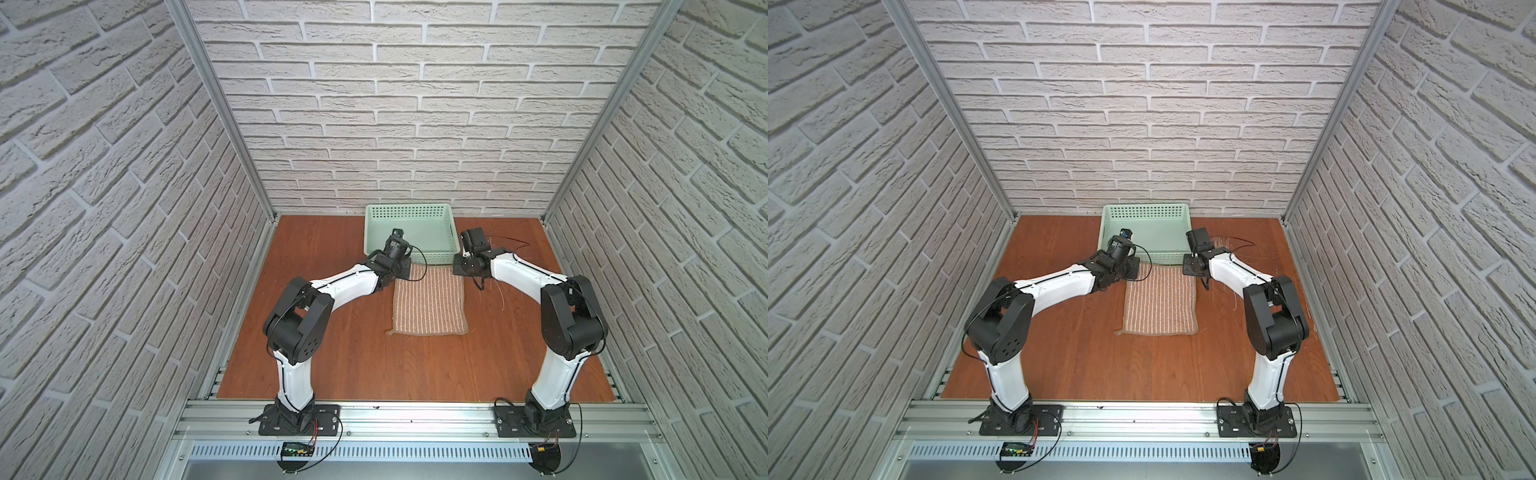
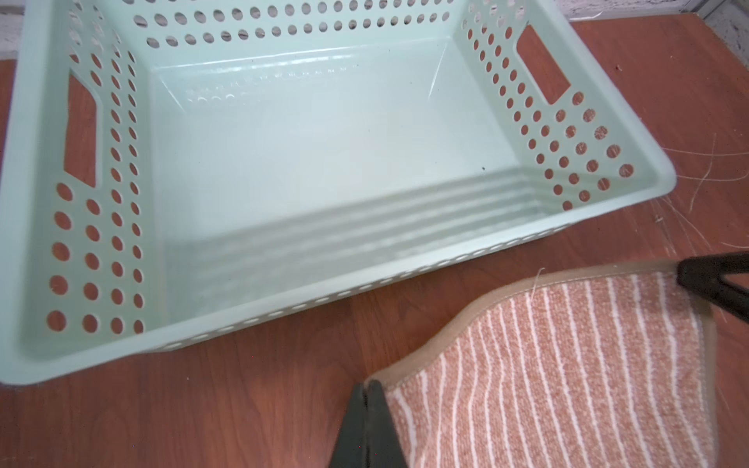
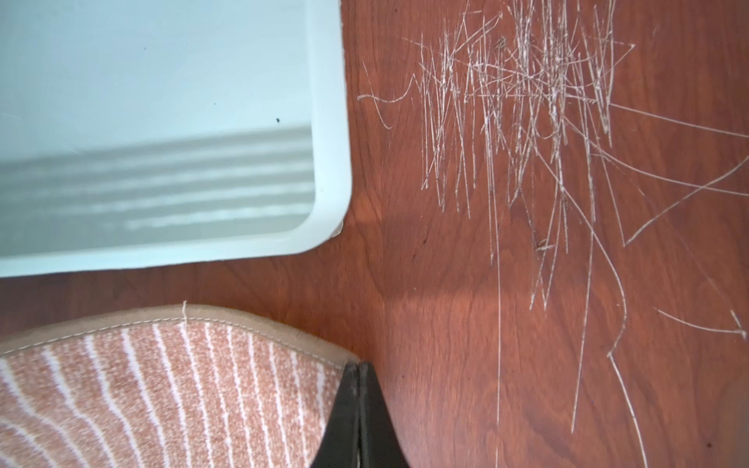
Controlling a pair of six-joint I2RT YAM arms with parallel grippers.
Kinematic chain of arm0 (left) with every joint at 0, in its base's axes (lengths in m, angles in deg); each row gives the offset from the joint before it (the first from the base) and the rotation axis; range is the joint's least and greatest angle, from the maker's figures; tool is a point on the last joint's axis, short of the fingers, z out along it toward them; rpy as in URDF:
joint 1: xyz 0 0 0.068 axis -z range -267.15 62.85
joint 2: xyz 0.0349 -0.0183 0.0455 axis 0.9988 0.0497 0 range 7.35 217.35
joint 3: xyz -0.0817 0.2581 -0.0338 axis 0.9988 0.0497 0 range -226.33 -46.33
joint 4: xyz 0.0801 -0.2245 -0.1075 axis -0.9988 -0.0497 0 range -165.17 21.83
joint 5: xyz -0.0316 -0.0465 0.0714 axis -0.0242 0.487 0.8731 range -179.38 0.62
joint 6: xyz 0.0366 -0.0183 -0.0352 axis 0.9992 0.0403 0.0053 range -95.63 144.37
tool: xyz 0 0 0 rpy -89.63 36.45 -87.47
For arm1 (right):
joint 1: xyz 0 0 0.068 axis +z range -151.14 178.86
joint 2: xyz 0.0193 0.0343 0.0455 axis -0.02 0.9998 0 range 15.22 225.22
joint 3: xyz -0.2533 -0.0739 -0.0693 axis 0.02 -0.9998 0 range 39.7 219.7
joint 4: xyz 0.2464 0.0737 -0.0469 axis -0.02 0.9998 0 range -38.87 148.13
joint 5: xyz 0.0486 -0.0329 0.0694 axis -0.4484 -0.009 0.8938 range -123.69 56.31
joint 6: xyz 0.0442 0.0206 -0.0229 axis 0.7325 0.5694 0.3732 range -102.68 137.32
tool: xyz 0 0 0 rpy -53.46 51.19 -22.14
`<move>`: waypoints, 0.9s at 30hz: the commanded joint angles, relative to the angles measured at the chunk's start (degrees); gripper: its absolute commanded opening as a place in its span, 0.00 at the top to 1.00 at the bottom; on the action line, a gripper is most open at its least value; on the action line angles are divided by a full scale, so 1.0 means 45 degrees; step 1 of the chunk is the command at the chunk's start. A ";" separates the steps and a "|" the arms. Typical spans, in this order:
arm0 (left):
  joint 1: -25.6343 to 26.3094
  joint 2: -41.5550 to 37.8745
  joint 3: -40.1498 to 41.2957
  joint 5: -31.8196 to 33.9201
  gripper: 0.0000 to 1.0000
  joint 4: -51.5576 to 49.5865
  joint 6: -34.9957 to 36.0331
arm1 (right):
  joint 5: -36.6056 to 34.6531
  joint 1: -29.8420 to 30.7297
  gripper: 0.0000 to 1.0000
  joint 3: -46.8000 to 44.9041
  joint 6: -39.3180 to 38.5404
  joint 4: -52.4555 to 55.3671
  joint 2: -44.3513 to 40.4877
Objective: Fold the square dishcloth
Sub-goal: Fold the cleaning item at the center of the board.
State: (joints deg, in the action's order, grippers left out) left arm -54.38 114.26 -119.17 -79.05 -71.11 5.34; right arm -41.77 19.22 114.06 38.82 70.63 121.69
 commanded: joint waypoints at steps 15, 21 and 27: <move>-0.0148 -0.2113 0.2689 -0.0667 1.00 0.2084 0.0720 | -0.0282 0.0026 0.97 -0.1024 -0.0219 -0.0204 -0.1159; -0.0083 -0.2847 0.3553 -0.1016 1.00 0.2361 0.0655 | 0.0136 0.0060 0.97 -0.1796 -0.0042 -0.0235 -0.2122; 0.0142 -0.3189 0.4265 -0.0784 1.00 0.2591 0.0469 | 0.0447 0.0335 0.97 -0.2662 0.0114 -0.0180 -0.3033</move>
State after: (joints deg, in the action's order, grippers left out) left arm -54.11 101.58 -101.60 -83.08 -62.04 7.55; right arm -40.02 20.00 103.88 38.51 69.96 110.59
